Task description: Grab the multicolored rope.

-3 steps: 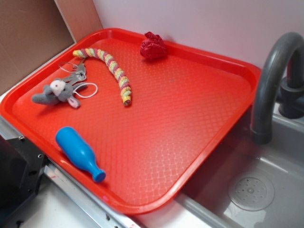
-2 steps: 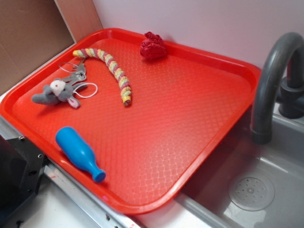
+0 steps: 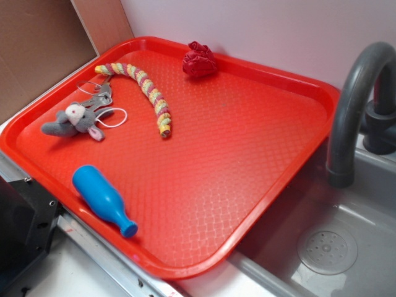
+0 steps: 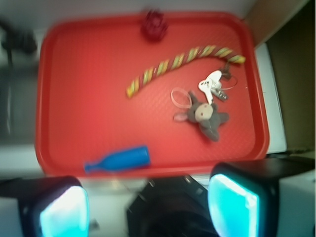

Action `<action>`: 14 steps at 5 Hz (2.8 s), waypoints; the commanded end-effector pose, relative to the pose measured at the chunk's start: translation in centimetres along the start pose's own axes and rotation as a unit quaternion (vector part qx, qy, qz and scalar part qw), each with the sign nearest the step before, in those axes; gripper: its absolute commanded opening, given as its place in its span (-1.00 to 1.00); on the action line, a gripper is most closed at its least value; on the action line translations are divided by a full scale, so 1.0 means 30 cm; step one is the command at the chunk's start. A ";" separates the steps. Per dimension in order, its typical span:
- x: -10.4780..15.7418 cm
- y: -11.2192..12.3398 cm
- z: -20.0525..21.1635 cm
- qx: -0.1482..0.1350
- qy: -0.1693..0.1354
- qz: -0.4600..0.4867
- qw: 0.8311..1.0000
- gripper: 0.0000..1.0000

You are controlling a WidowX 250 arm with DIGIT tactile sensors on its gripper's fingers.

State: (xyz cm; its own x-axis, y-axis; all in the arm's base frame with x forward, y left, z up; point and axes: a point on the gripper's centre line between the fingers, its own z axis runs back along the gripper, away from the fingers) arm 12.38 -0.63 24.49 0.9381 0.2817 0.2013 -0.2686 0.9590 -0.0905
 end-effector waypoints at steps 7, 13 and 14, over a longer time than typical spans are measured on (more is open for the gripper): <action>0.333 -0.008 -0.688 0.049 0.009 0.325 0.944 1.00; 0.282 -0.006 -0.824 0.064 0.045 0.315 0.946 -1.00; 0.280 0.001 -0.829 0.069 0.047 0.323 0.943 -1.00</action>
State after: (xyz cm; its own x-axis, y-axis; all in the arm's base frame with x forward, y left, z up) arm 25.95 0.73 1.73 0.5904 0.8055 0.0511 -0.8053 0.5922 -0.0290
